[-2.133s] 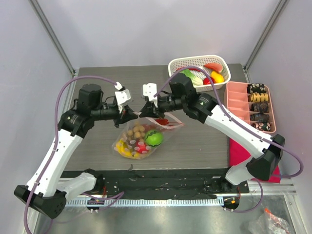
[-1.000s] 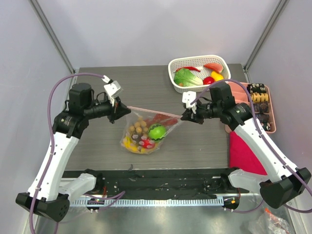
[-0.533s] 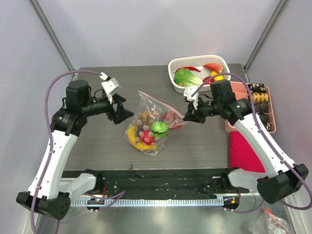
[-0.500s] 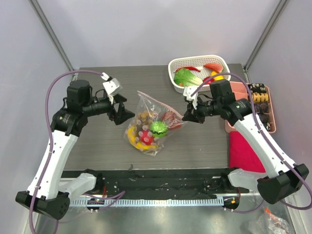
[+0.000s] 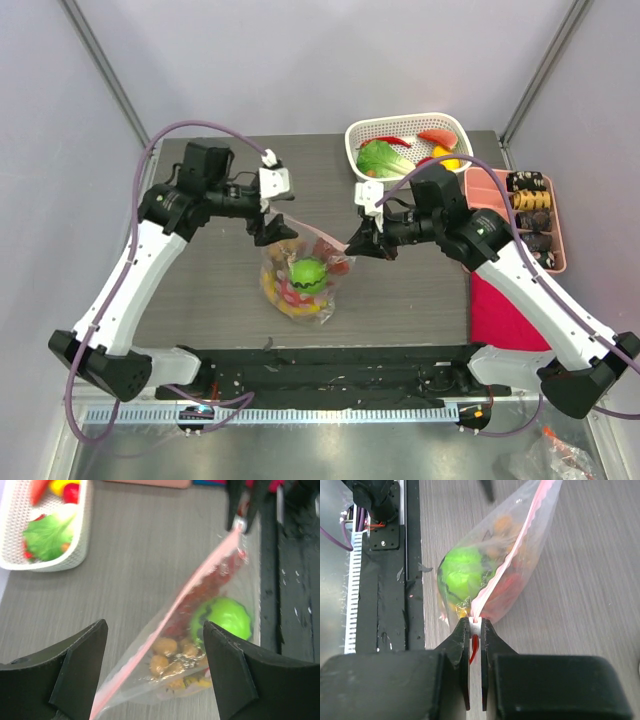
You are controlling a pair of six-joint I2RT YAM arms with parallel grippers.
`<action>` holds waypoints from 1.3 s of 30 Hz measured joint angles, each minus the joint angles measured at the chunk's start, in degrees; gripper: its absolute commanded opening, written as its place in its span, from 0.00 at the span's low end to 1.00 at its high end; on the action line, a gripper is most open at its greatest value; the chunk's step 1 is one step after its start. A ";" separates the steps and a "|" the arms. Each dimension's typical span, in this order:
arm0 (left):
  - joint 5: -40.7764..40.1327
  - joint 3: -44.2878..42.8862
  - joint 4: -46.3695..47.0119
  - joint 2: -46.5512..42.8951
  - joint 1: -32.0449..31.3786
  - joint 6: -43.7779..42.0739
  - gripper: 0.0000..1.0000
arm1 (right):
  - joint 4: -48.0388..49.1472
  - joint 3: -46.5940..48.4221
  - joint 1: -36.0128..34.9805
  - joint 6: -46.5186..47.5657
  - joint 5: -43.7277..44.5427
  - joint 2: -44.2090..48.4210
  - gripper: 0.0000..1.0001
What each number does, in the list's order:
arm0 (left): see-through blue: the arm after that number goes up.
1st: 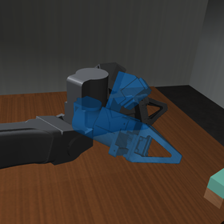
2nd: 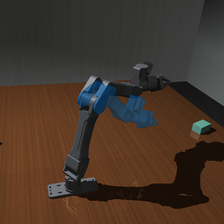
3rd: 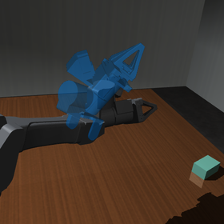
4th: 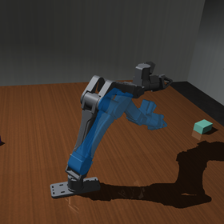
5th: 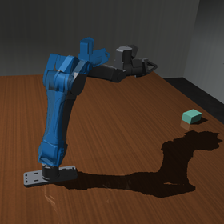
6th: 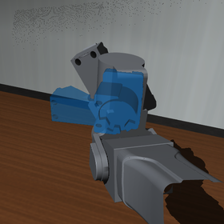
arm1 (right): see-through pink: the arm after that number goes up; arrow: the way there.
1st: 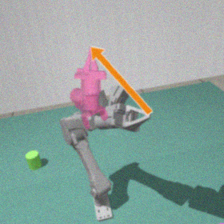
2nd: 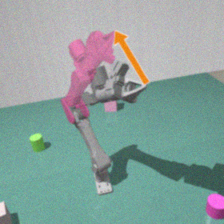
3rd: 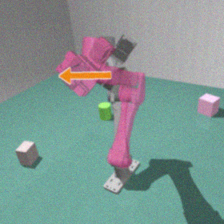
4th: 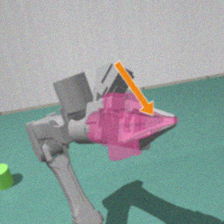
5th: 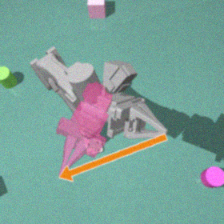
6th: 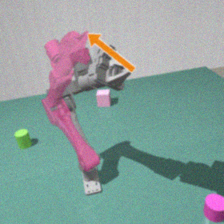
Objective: Place the food in the zip-top bag and seal the zipper
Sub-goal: Place the zipper food storage bag at the corner of the board.
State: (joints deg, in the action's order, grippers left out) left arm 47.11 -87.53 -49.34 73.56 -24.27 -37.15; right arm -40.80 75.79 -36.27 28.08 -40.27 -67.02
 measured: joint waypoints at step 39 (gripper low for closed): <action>-23.98 -16.63 -0.81 21.44 16.41 36.72 0.00 | 17.31 -2.49 -5.88 -14.32 26.49 4.61 1.00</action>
State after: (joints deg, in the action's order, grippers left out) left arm 23.14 -104.16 -50.15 95.00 -7.86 -0.43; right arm -23.49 73.30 -42.15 13.76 -13.78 -62.41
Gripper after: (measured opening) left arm 0.010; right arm 0.996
